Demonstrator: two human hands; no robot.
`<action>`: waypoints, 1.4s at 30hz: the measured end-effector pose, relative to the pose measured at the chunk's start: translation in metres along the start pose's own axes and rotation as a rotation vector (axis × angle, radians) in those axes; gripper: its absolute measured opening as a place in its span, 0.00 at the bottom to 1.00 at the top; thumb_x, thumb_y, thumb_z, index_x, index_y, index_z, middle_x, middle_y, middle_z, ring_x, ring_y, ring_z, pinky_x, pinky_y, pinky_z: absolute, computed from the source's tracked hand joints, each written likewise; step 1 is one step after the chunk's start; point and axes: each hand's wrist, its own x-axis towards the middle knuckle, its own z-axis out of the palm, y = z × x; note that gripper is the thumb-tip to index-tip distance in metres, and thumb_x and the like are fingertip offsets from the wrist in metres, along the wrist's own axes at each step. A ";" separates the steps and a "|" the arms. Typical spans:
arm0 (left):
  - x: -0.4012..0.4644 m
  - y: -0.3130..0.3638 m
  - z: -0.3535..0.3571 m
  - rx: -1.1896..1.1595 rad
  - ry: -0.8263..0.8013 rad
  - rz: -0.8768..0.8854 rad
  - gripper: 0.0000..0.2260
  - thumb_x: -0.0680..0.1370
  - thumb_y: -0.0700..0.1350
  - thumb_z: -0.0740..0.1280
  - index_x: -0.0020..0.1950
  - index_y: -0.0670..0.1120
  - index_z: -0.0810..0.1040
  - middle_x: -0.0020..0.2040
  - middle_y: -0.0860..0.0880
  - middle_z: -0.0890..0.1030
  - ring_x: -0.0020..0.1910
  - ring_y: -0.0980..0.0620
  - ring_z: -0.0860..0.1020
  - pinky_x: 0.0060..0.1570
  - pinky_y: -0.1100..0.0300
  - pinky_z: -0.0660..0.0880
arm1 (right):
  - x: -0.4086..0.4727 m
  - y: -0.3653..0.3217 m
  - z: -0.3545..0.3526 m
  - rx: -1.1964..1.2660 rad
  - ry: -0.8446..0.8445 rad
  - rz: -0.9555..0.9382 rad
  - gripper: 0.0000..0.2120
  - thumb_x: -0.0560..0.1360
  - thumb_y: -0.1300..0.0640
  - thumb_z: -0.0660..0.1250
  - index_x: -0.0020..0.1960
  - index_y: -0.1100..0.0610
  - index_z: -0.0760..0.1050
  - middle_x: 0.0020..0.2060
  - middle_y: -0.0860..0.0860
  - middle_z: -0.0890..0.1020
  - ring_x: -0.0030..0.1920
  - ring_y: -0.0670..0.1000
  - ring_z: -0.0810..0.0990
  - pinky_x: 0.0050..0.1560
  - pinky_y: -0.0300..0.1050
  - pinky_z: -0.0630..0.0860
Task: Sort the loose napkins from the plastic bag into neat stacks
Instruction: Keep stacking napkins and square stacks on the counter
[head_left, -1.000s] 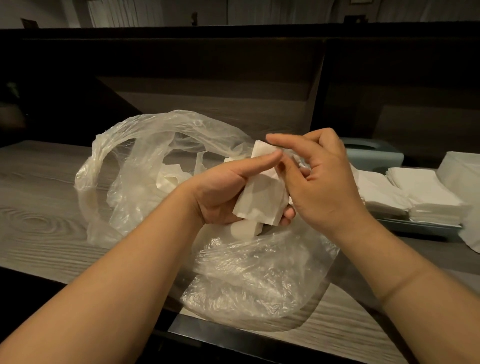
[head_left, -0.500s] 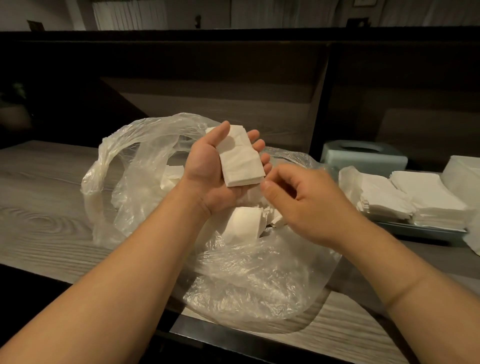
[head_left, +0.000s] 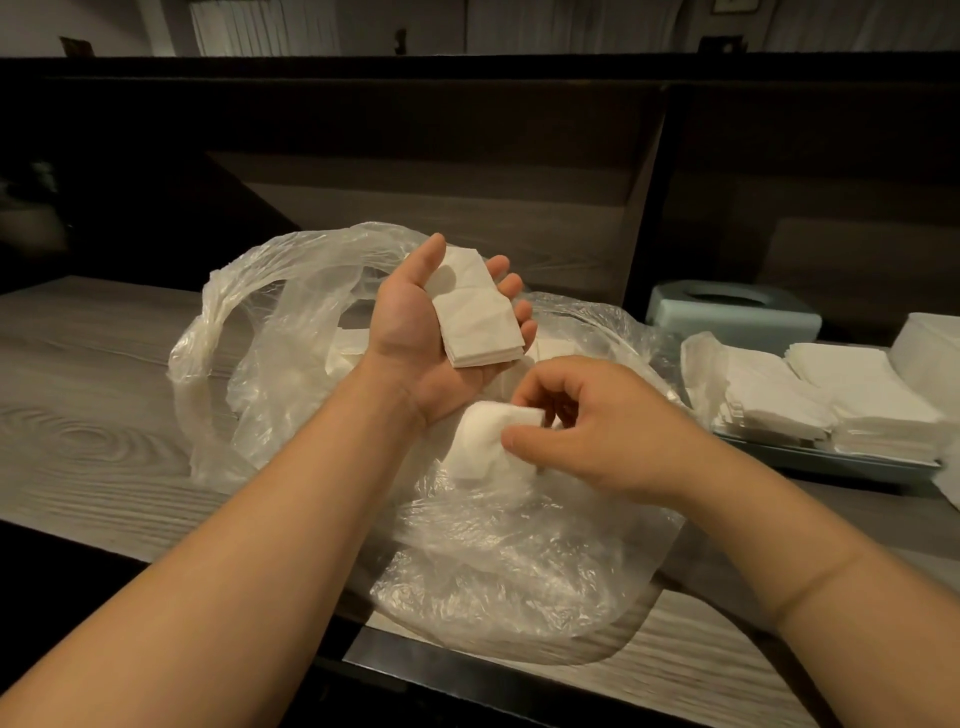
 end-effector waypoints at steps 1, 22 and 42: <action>0.000 0.000 0.000 -0.002 -0.007 -0.001 0.29 0.81 0.63 0.60 0.71 0.42 0.76 0.50 0.44 0.80 0.43 0.46 0.80 0.51 0.51 0.78 | 0.001 0.000 -0.002 0.059 0.026 0.016 0.04 0.73 0.54 0.75 0.44 0.49 0.80 0.35 0.43 0.80 0.34 0.39 0.75 0.36 0.35 0.74; -0.001 -0.001 0.002 -0.014 0.007 0.038 0.28 0.80 0.62 0.62 0.70 0.43 0.78 0.52 0.44 0.82 0.44 0.46 0.81 0.51 0.51 0.80 | 0.009 0.017 -0.014 -0.261 0.365 0.271 0.09 0.79 0.47 0.69 0.58 0.48 0.77 0.45 0.44 0.80 0.42 0.43 0.77 0.40 0.41 0.72; 0.000 -0.001 0.001 0.006 -0.001 0.037 0.28 0.80 0.62 0.63 0.69 0.42 0.78 0.52 0.44 0.82 0.43 0.46 0.81 0.49 0.51 0.80 | 0.006 0.000 -0.014 -0.327 0.471 0.211 0.12 0.78 0.40 0.68 0.54 0.45 0.72 0.50 0.42 0.73 0.53 0.47 0.74 0.58 0.52 0.77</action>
